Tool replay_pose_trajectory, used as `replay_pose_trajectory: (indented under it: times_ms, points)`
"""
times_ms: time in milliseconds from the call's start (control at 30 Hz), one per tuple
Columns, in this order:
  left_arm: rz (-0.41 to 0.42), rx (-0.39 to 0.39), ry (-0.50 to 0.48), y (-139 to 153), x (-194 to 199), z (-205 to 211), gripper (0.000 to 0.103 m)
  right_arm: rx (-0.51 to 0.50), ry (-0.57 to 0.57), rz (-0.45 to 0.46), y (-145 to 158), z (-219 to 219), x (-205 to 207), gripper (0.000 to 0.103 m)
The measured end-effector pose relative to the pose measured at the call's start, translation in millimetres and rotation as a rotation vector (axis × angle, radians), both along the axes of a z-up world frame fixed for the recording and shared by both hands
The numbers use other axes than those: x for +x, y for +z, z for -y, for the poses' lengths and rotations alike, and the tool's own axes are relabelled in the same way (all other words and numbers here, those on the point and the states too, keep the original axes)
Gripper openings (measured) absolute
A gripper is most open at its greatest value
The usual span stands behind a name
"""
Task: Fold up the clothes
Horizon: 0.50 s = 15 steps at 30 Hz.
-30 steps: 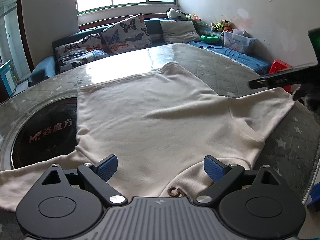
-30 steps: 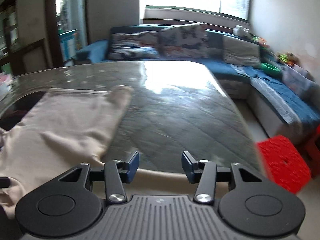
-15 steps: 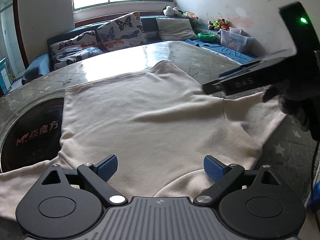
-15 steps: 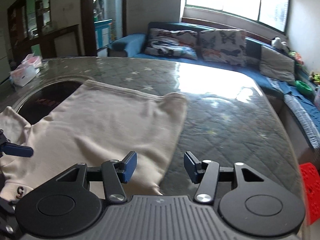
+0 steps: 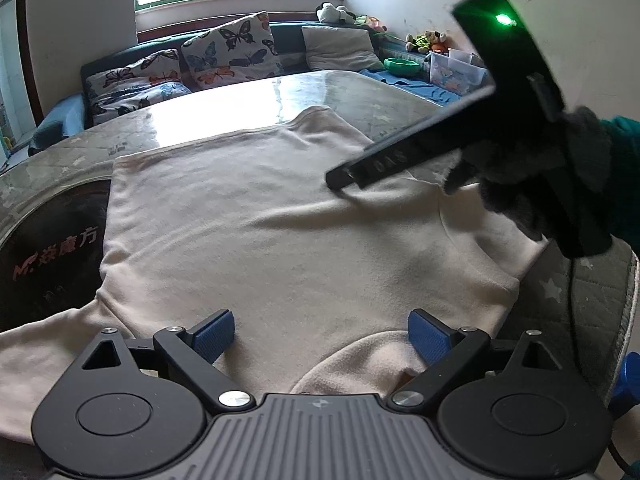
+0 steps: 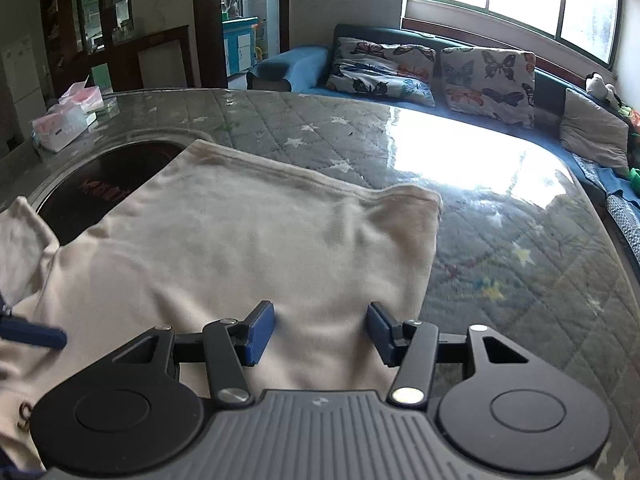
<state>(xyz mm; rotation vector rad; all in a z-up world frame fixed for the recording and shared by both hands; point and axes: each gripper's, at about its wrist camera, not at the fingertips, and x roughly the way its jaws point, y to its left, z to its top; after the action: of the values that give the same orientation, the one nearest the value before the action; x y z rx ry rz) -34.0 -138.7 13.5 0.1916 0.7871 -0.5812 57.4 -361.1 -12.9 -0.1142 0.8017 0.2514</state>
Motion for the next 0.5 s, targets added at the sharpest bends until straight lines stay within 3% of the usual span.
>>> replay_pose_trajectory:
  times_ms: [400,500]
  points:
    - [0.012,0.005,-0.033,-5,-3,3,0.103,-0.026,-0.069,0.017,-5,13,65,0.056]
    - [0.011,0.003,-0.034,-6,-2,4,0.103,0.009,-0.097,0.005,-6,22,84,0.056]
